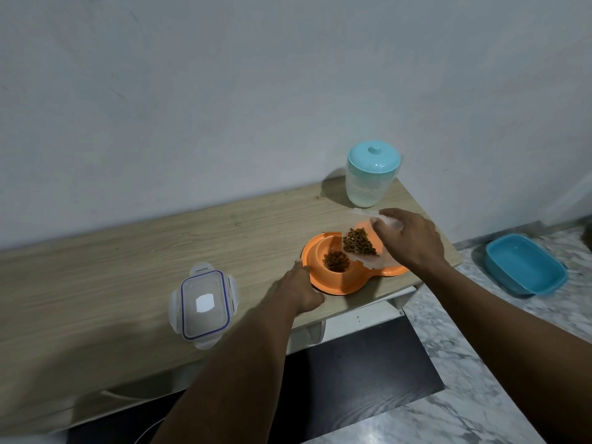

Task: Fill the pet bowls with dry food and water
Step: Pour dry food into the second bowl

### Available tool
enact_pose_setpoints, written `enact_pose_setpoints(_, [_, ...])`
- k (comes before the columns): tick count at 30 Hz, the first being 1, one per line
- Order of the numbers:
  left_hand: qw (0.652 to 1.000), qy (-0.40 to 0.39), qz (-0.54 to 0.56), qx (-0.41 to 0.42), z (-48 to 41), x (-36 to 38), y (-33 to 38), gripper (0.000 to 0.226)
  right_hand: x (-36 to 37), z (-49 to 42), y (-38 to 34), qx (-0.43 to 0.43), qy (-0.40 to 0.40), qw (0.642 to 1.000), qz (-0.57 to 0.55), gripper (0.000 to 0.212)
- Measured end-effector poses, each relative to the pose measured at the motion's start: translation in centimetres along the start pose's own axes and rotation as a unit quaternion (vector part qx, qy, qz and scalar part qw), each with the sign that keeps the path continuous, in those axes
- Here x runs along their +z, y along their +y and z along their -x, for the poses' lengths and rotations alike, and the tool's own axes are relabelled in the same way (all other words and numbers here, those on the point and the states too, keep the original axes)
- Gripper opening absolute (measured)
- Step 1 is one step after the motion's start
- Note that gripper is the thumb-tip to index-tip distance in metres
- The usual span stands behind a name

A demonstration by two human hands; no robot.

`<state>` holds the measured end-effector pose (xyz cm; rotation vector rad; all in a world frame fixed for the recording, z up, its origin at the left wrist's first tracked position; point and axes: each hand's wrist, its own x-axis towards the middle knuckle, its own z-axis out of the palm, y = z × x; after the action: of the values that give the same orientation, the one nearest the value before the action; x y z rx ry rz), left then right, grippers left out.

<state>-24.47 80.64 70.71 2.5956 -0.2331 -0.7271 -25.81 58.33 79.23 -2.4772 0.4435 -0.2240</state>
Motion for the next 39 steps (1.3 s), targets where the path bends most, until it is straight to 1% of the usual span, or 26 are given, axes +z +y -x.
enact_pose_setpoints(1, [1.000, 0.000, 0.008, 0.002, 0.0, 0.0, 0.0, 0.086, -0.2, 0.1, 0.3, 0.019, 0.001, 0.999, -0.030, 0.051])
enact_pose_setpoints(3, [1.000, 0.004, 0.025, 0.006, 0.2, -0.1, 0.1, 0.082, -0.5, 0.3, 1.0, 0.067, 0.001, 0.990, -0.125, 0.048])
enact_pose_setpoints(6, [0.998, 0.025, 0.053, 0.025, 0.4, 0.1, -0.1, 0.076, -0.7, 1.0, 1.7, 0.144, -0.014, 0.951, -0.273, 0.036])
enact_pose_setpoints(8, [0.996, 0.052, 0.069, 0.028, 0.7, 0.3, -0.5, 0.074, -0.4, 1.6, 1.9, 0.176, -0.031, 0.921, -0.346, 0.028])
enact_pose_setpoints(9, [0.994, 0.077, 0.077, 0.023, 0.8, 0.4, -0.7, 0.070, 0.0, 2.0, 1.8, 0.185, -0.044, 0.909, -0.372, 0.028])
enact_pose_setpoints(11, [0.983, 0.149, 0.109, 0.014, 1.4, -0.2, -0.7, 0.058, 1.0, 2.7, 1.2, 0.195, -0.073, 0.890, -0.406, 0.030])
enact_pose_setpoints(13, [0.966, 0.201, 0.165, 0.007, 2.1, -1.4, -0.5, 0.051, 2.4, 3.2, 0.0, 0.201, -0.097, 0.871, -0.438, 0.023])
enact_pose_setpoints(15, [0.948, 0.217, 0.234, 0.004, 2.8, -2.8, -0.5, 0.051, 4.0, 3.7, -1.8, 0.200, -0.114, 0.850, -0.474, 0.018])
enact_pose_setpoints(17, [0.931, 0.237, 0.278, 0.004, 3.2, -3.9, -1.2, 0.048, 5.7, 4.0, -3.8, 0.195, -0.125, 0.839, -0.492, 0.023])
enact_pose_setpoints(21, [0.911, 0.269, 0.312, -0.016, 3.4, -5.6, -3.2, 0.027, 8.8, 4.8, -7.6, 0.188, -0.157, 0.831, -0.500, 0.022])
enact_pose_setpoints(22, [0.909, 0.270, 0.315, -0.027, 3.4, -5.9, -3.9, 0.025, 9.5, 4.9, -8.3, 0.189, -0.168, 0.831, -0.496, 0.020])
enact_pose_setpoints(24, [0.913, 0.266, 0.305, -0.045, 3.5, -6.1, -5.6, 0.024, 10.9, 5.4, -9.2, 0.177, -0.188, 0.849, -0.461, 0.017])
enact_pose_setpoints(26, [0.920, 0.265, 0.284, -0.060, 3.4, -6.1, -7.5, 0.024, 12.4, 5.7, -9.4, 0.151, -0.200, 0.885, -0.391, 0.022])
enact_pose_setpoints(28, [0.922, 0.260, 0.276, -0.077, 3.4, -6.0, -8.8, 0.020, 13.6, 5.9, -9.4, 0.111, -0.209, 0.925, -0.297, 0.029])
enact_pose_setpoints(30, [0.927, 0.252, 0.263, -0.090, 3.3, -5.8, -9.6, 0.020, 14.6, 6.1, -9.3, 0.083, -0.214, 0.947, -0.224, 0.034])
enact_pose_setpoints(34, [0.936, 0.228, 0.250, -0.100, 2.8, -5.4, -10.1, 0.023, 15.7, 6.1, -9.2, 0.066, -0.209, 0.960, -0.174, 0.034])
enact_pose_setpoints(39, [0.944, 0.212, 0.232, -0.102, 2.3, -5.2, -10.5, 0.028, 16.2, 5.3, -9.0, 0.052, -0.213, 0.965, -0.142, 0.034])
